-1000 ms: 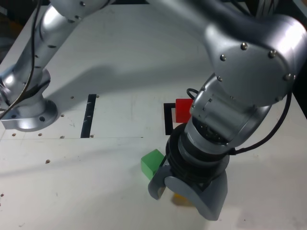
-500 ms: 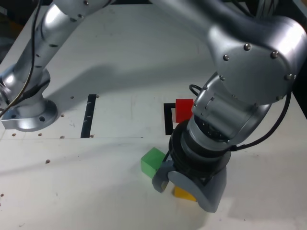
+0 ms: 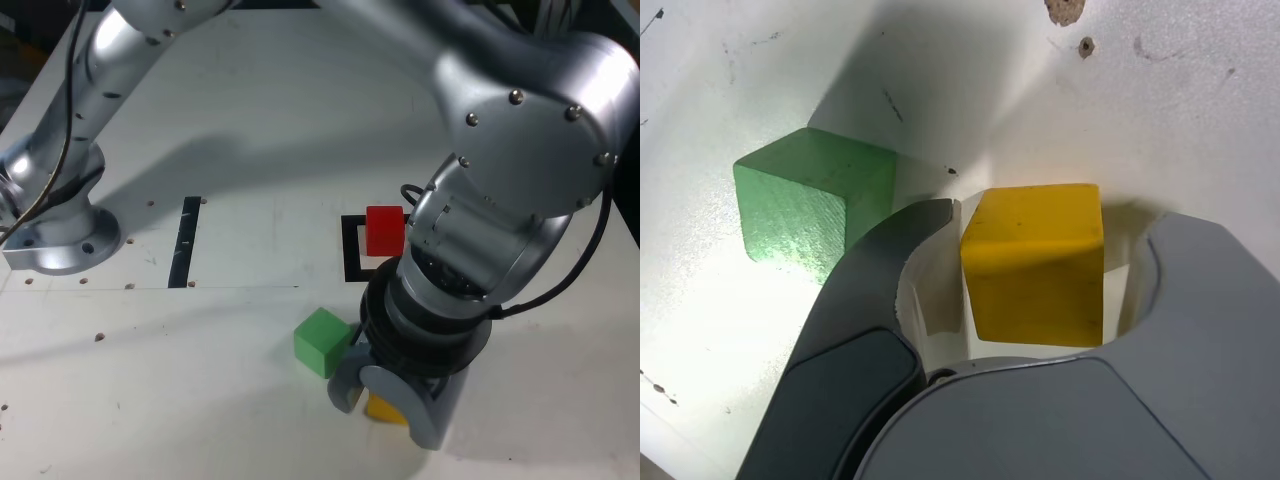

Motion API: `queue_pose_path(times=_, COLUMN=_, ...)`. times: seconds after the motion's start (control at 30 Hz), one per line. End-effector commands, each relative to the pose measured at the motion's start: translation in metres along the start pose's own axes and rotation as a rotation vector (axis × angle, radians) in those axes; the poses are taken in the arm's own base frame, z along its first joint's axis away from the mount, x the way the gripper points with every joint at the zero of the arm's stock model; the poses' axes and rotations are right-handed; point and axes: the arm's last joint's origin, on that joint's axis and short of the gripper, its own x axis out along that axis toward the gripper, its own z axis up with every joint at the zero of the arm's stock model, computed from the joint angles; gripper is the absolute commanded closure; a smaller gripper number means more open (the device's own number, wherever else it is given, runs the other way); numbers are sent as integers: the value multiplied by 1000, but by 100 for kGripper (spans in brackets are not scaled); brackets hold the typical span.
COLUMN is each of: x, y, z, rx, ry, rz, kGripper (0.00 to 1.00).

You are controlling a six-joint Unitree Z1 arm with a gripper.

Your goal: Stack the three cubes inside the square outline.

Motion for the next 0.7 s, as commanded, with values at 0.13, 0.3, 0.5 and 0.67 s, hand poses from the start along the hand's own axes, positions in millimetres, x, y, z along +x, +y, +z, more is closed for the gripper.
queue_pose_path(times=0.13, x=1, y=3, z=2, rx=-8, ry=-1, rz=3, kGripper=77)
queue_pose_path(times=0.3, x=-3, y=3, z=0, rx=-7, ry=-12, rz=10, kGripper=84)
queue_pose_path(times=0.5, x=-20, y=6, z=-10, rx=-5, ry=-31, rz=22, kGripper=85)
queue_pose_path(times=0.67, x=-62, y=22, z=-32, rx=-15, ry=-72, rz=72, kGripper=85)
